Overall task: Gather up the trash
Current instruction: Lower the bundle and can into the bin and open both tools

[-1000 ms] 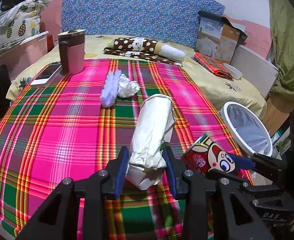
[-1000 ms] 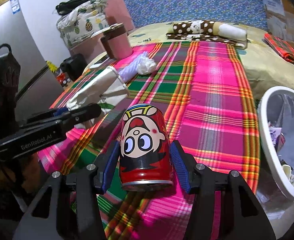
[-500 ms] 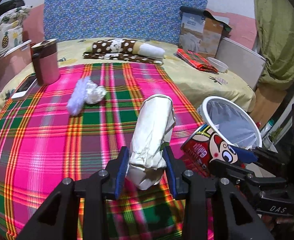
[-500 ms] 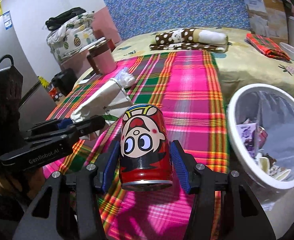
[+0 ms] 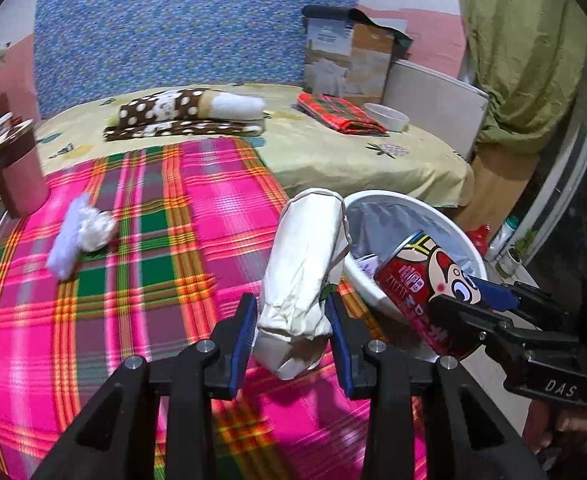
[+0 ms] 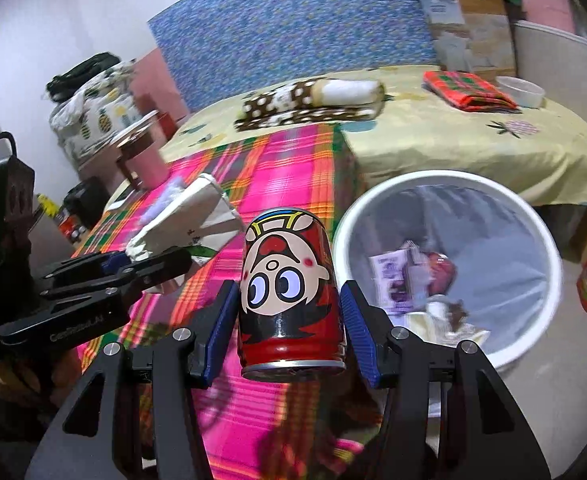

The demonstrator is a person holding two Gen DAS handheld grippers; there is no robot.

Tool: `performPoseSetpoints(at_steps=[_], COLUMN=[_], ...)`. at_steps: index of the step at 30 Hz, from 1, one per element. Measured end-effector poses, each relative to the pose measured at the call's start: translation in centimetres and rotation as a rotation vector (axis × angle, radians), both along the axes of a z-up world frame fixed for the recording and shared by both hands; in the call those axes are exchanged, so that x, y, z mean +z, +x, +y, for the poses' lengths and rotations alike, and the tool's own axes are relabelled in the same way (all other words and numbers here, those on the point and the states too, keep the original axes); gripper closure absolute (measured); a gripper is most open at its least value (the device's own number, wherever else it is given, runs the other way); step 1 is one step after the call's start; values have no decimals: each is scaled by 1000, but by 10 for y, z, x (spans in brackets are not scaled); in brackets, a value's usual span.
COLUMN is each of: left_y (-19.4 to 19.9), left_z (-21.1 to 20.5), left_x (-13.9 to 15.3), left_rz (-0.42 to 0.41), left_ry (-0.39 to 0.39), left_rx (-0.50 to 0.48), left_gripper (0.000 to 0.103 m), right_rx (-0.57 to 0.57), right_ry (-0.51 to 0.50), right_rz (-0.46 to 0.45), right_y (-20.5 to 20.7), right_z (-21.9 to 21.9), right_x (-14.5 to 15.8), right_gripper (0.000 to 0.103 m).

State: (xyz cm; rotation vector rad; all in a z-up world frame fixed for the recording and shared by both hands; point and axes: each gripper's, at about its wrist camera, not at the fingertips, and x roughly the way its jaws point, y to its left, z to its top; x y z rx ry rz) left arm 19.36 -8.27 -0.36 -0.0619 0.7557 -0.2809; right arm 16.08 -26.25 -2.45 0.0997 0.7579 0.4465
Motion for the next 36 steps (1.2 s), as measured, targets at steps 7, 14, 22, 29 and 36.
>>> performPoseSetpoints(at_steps=[7,14,22,29,36], left_y=[13,27,41,51,60], left_z=[-28,-53,-76,-90,-99], left_x=[1,-4,-13,-22,-30], left_rz=[4,24,53,80,106], left_ry=[3,4,11,11,8], left_rx=[-55,-97,-140,-170,-191], left_gripper=[66,66,66,65,63], right_rx=[-82,-148,-185,-196,-184], right_ry=[2,3,-8,-32,-46], right_rz=[-1,21,57,98,127], right_y=[5,11,18,26,34], right_z=[-31,-51,-64,-72,-73], right_x=[0,-7,-17,-26,-31], right_gripper=[49,49,49,49,49])
